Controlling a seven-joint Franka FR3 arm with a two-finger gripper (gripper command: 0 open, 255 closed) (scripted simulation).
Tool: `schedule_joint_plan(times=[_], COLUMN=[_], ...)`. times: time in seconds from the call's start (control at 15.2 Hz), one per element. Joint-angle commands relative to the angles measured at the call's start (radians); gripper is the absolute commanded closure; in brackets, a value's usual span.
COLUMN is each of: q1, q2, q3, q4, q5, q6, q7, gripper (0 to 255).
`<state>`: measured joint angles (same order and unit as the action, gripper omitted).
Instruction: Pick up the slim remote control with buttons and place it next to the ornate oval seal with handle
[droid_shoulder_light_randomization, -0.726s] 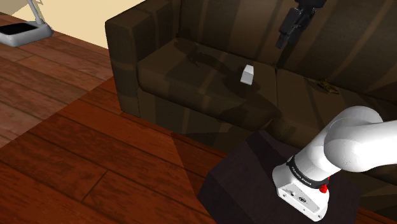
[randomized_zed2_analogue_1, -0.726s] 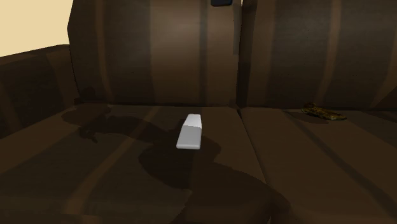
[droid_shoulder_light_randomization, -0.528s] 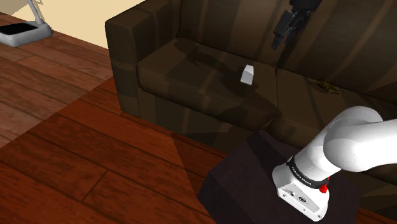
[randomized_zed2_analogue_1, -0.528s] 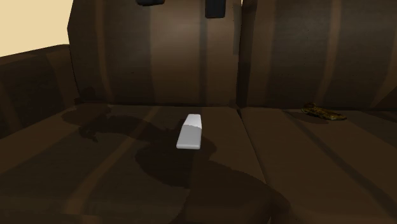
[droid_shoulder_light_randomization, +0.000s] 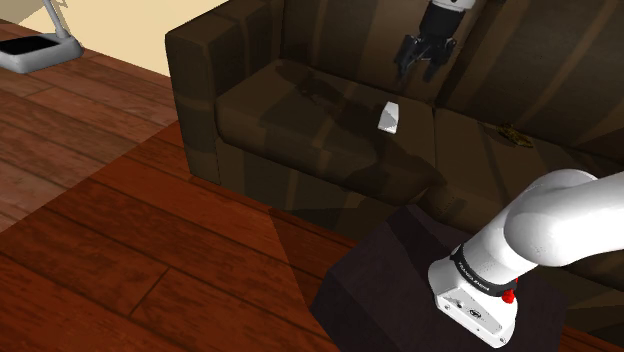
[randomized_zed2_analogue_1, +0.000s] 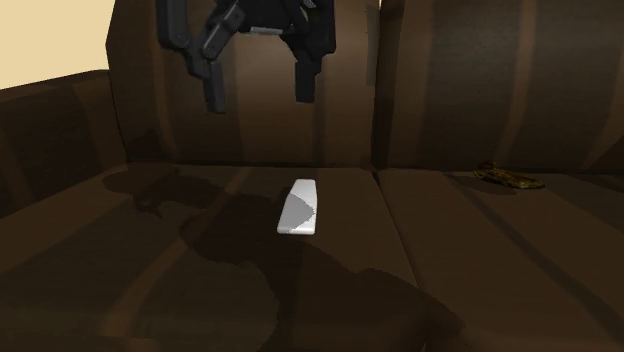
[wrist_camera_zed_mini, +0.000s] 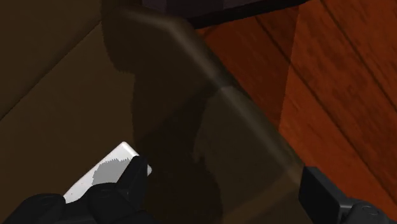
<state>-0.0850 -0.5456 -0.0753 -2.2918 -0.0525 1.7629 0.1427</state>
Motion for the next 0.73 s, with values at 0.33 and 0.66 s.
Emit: schedule_joint_plan(times=[0.33, 0.66], q1=[-0.067, -0.11], q2=[0.207, 0.356], q3=[-0.039, -0.074], q4=[0.036, 0.084], q5=[-0.002, 0.007], q6=[0.175, 0.277], q7=[0.13, 0.212], gripper=[0, 0])
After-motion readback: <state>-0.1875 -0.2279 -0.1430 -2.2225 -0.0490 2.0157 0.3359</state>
